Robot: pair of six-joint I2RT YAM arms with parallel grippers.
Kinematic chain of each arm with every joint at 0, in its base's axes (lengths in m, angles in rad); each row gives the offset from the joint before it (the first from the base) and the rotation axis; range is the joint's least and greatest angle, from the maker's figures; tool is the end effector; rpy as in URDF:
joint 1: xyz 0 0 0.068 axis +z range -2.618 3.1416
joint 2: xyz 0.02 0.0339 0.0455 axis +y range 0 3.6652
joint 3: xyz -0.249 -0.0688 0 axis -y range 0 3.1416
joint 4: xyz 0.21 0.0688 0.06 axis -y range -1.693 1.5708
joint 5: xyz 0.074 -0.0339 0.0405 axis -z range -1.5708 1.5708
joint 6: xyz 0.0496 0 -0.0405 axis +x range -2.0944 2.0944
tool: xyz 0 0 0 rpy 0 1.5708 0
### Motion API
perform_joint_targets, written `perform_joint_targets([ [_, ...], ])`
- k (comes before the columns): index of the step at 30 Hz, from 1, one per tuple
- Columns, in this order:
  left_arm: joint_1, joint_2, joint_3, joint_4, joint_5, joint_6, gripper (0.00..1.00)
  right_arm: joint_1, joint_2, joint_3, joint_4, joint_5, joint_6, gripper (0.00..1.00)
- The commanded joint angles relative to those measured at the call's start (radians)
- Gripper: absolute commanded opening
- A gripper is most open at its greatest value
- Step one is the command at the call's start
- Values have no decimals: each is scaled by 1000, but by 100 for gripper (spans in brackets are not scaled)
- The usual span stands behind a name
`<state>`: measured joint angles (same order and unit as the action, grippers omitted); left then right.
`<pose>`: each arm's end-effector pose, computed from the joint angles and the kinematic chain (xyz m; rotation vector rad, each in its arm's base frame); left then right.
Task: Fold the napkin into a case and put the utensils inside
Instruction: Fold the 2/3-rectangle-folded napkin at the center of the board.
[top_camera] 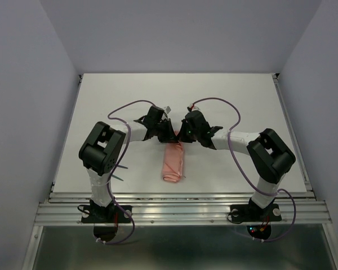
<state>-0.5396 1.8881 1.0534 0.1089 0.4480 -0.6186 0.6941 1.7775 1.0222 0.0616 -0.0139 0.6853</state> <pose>0.3081 -0.2095 0.1559 0.1543 2.4627 -1.0720 0.2764 0.2309 0.1779 -0.0182 2.3754 0.7216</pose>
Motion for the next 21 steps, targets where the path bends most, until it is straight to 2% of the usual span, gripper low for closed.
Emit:
perform_joint_targets([
  [1,-13,-50,-18,55,-26,-12,0,8,-23,7,14,9,-6,1],
  [10,18,-181,-15,-98,-66,83,0,-1,-23,18,-11,57,-38,1],
  [21,63,-155,20,-140,-114,99,0,-10,-4,58,-42,42,-69,1],
])
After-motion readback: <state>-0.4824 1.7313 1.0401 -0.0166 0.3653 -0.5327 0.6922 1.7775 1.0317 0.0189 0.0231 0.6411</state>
